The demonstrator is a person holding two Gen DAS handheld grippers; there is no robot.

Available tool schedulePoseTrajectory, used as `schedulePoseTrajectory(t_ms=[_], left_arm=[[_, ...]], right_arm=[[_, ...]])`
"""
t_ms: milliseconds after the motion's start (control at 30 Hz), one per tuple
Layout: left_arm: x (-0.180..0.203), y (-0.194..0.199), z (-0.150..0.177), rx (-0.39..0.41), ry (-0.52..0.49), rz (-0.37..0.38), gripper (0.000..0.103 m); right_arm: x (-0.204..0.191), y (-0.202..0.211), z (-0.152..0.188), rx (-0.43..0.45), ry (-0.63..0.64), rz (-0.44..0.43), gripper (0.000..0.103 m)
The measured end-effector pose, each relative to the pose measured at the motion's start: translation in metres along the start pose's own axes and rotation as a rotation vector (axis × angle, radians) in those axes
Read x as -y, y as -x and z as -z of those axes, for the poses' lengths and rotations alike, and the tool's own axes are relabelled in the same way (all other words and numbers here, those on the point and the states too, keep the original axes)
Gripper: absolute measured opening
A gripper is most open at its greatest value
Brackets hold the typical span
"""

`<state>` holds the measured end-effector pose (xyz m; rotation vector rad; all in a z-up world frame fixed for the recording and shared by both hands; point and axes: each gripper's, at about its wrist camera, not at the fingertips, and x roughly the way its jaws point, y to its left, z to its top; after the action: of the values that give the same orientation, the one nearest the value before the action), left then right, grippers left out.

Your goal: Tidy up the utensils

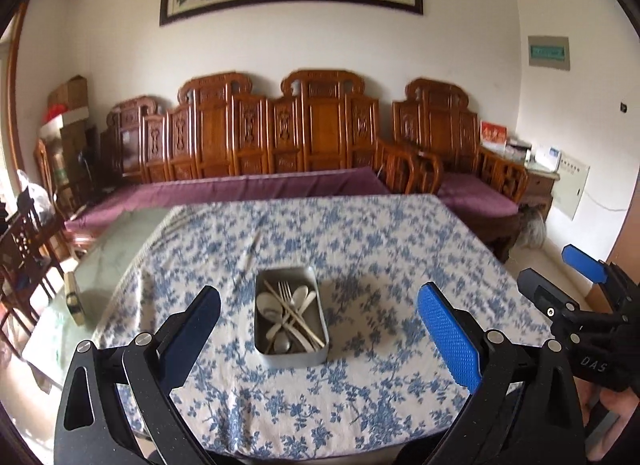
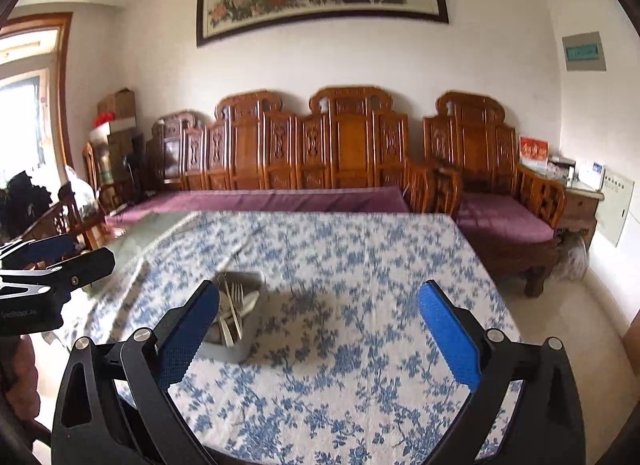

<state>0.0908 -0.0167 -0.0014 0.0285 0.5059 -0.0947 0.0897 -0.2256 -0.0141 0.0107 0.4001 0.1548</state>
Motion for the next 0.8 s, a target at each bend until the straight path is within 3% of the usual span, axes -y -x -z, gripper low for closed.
schedulePoseTrajectory(t_ms=[300, 800], left_arm=[[0.0, 0.034, -0.003, 0.061, 0.017, -0.01, 0.095], [-0.008, 0.033, 0.002, 0.059, 0.04, -0.025, 0.095]], right_arm=[[-0.005, 0.027, -0.014, 0.061, 0.011, 0.009, 0.1], [-0.007, 0.026, -0.014, 0.055, 0.007, 0.013, 0.1]])
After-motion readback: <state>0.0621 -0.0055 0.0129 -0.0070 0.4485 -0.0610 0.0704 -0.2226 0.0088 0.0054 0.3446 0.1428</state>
